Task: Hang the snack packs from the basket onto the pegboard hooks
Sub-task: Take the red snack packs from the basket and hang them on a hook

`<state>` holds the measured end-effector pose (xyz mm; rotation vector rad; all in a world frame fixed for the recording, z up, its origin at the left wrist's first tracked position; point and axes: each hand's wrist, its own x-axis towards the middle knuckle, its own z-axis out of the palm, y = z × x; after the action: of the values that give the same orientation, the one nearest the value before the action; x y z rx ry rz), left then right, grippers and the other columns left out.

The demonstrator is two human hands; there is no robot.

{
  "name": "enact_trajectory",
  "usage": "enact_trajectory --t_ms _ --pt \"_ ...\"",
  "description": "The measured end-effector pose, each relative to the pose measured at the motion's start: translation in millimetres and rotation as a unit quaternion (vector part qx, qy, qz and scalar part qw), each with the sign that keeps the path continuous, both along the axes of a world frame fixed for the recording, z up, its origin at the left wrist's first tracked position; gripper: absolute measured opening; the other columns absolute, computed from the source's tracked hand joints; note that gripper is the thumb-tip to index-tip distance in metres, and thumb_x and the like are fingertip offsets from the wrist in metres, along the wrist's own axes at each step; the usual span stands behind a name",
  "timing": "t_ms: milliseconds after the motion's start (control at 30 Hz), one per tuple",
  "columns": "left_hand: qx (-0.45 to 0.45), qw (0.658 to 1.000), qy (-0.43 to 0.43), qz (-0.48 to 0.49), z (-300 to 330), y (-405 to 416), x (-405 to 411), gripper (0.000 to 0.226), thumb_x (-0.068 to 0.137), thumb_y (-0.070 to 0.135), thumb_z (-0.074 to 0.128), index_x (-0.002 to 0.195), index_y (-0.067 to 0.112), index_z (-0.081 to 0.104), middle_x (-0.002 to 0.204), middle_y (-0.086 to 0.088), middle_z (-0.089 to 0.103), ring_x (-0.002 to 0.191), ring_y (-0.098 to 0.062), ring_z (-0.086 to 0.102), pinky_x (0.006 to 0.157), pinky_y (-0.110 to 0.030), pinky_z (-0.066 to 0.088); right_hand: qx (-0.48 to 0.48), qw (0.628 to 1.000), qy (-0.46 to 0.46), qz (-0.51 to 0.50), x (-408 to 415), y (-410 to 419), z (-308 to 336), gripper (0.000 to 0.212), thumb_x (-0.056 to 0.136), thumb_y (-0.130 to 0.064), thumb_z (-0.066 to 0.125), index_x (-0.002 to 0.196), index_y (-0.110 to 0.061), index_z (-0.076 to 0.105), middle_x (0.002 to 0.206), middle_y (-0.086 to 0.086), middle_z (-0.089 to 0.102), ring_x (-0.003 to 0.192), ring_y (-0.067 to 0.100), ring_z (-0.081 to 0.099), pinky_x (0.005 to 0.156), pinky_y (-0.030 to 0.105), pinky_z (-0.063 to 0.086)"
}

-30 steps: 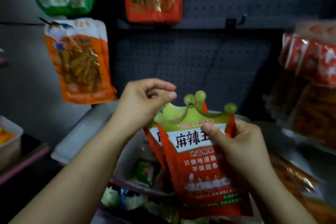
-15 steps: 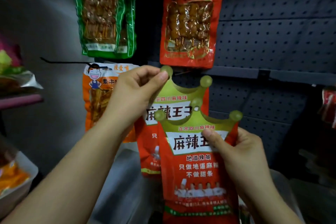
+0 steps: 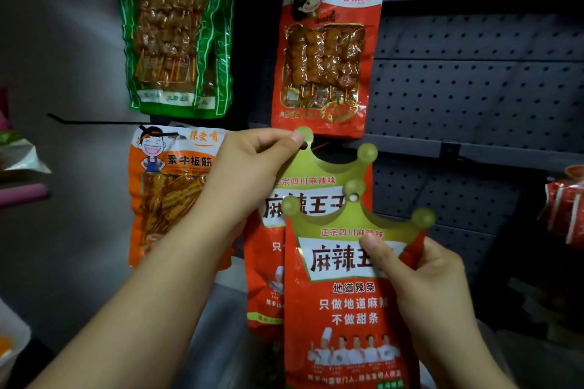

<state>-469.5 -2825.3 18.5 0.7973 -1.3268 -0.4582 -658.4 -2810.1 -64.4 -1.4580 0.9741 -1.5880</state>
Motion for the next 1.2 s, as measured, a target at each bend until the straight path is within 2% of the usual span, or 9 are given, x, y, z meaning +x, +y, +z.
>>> enact_trajectory --t_ms 133,233,300,400,567,733,900,1100,1200 --pt "0.027 0.997 0.017 -0.075 -2.1 -10.4 1.2 0.019 0.091 0.021 0.058 0.082 0.019 0.074 0.07 0.0 0.075 0.063 -0.009 0.07 0.055 -0.015 0.052 0.011 1.0 0.009 0.002 -2.3 -10.9 -1.5 0.034 0.057 -0.041 0.076 0.073 -0.012 0.069 0.07 0.011 0.074 0.063 0.029 0.073 0.059 0.036 0.057" --pt "0.02 0.999 0.009 -0.049 -12.6 -24.6 6.3 0.022 0.09 0.018 0.058 0.079 0.028 0.074 0.074 0.006 0.074 0.067 -0.002 0.068 0.059 -0.013 0.05 0.014 1.0 0.026 -0.002 -2.3 -19.1 -5.0 0.036 0.06 -0.042 0.074 0.077 -0.011 0.066 0.069 0.009 0.074 0.061 0.026 0.073 0.054 0.033 0.057" --pt "0.02 1.0 0.006 -0.022 -25.5 -39.4 9.1 0.014 0.087 0.021 0.064 0.094 0.031 0.07 0.091 0.006 0.071 0.077 0.0 0.067 0.065 -0.013 0.049 0.026 1.0 0.012 -0.003 -2.4 -26.3 -8.5 0.032 0.065 -0.04 0.074 0.078 -0.012 0.066 0.069 0.01 0.074 0.062 0.027 0.073 0.055 0.034 0.057" --pt "0.06 0.997 0.04 -0.035 -45.8 -63.3 12.0 0.034 0.083 0.023 0.068 0.113 0.029 0.056 0.106 0.005 0.065 0.084 0.001 0.067 0.062 -0.012 0.05 0.026 0.999 -0.008 -0.02 -2.3 -42.1 -10.2 0.022 0.074 -0.032 0.075 0.078 -0.012 0.067 0.069 0.01 0.074 0.061 0.027 0.073 0.057 0.036 0.057" --pt "0.102 0.989 0.045 -0.1 -64.6 -100.1 12.3 0.006 0.087 0.014 0.064 0.09 0.018 0.066 0.085 0.0 0.076 0.076 -0.012 0.072 0.06 -0.02 0.054 0.039 0.998 -0.029 -0.049 -1.5 -79.2 -7.4 0.018 0.079 -0.026 0.074 0.079 -0.01 0.066 0.069 0.009 0.074 0.062 0.026 0.073 0.058 0.037 0.058" --pt "0.101 0.992 0.033 -0.065 -59.8 -142.6 5.7 0.016 0.087 0.009 0.064 0.074 0.019 0.065 0.072 0.003 0.075 0.065 -0.006 0.07 0.055 -0.017 0.052 0.057 0.995 -0.054 -0.067 -0.2 -119.7 -2.1 0.019 0.082 -0.025 0.072 0.077 -0.009 0.063 0.068 0.009 0.074 0.06 0.025 0.072 0.052 0.031 0.057" --pt "0.131 0.991 0.004 -0.033 -50.5 -183.0 -3.1 0.011 0.087 0.012 0.065 0.078 0.019 0.065 0.079 0.0 0.073 0.066 -0.009 0.069 0.06 -0.023 0.052 0.062 0.989 -0.054 -0.119 1.5 -153.4 -0.5 0.02 0.082 -0.027 0.073 0.074 -0.013 0.061 0.073 0.01 0.074 0.065 0.026 0.073 0.066 0.04 0.059" --pt "0.136 0.991 0.007 0.005 -49.8 -203.7 -4.6 0.005 0.084 0.015 0.068 0.08 0.016 0.066 0.083 -0.004 0.072 0.077 -0.02 0.068 0.073 -0.033 0.054 0.032 0.986 -0.042 -0.156 -3.1 -156.3 -3.5 0.015 0.082 -0.028 0.072 0.08 -0.019 0.061 0.074 0.004 0.074 0.062 0.018 0.073 0.062 0.036 0.059" --pt "0.117 0.992 -0.008 0.052 -51.9 -196.6 -2.5 0.026 0.083 0.02 0.07 0.107 0.014 0.06 0.11 -0.007 0.066 0.098 -0.021 0.064 0.089 -0.039 0.052 -0.003 0.99 -0.034 -0.133 -4.5 -139.5 -0.3 0.012 0.082 -0.027 0.072 0.081 -0.02 0.063 0.072 0.001 0.075 0.062 0.016 0.073 0.055 0.03 0.058"
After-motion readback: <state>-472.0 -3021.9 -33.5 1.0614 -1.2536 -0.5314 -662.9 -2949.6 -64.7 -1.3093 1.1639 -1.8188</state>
